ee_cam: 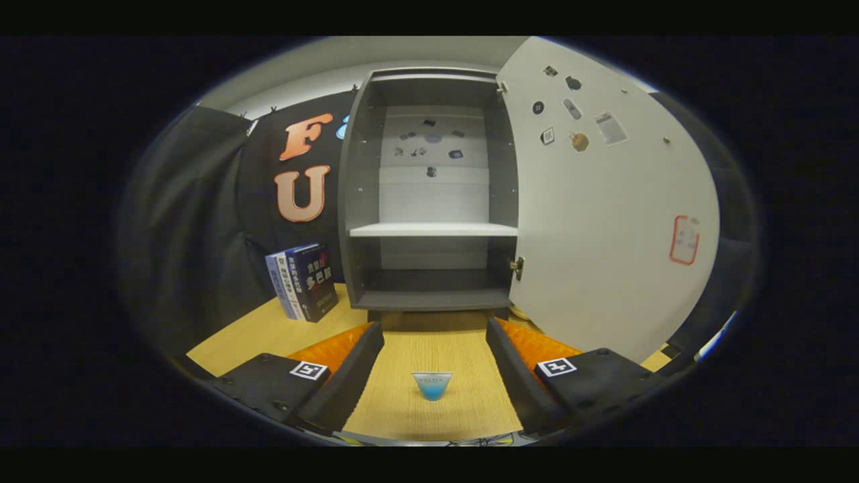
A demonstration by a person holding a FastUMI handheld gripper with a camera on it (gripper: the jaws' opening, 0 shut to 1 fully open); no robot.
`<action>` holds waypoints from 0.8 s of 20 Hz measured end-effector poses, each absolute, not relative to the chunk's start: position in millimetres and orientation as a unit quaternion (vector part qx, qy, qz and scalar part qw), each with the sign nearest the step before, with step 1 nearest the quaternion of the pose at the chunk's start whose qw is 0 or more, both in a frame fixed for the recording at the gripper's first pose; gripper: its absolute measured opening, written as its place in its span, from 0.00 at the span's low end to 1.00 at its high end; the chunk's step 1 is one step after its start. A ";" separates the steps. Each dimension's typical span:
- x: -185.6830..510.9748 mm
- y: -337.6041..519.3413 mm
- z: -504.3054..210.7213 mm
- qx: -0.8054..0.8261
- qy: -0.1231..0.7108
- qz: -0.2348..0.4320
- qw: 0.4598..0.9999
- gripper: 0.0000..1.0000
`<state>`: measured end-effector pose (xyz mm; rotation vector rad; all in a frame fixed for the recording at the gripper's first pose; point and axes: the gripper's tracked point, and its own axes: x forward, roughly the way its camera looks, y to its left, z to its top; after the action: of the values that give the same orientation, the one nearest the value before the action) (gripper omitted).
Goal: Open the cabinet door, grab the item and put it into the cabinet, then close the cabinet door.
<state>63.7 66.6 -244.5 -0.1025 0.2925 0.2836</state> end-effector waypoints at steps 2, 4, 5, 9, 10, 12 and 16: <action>73.7 67.5 -277.1 -0.060 0.168 0.139 0.974 0.98; 85.6 63.3 -300.9 -0.062 0.181 0.127 0.973 0.98; 91.1 61.4 -312.3 -0.054 0.189 0.121 0.973 0.98; 100.6 59.4 -359.7 -0.021 0.238 0.109 0.965 0.99; 100.9 60.3 -369.0 -0.012 0.247 0.109 0.963 0.99; 100.4 60.1 -388.3 -0.007 0.269 0.104 0.957 0.94; 99.0 60.8 -398.3 -0.014 0.284 0.096 0.954 0.64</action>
<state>99.0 60.8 -398.3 -0.0285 0.5770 0.1954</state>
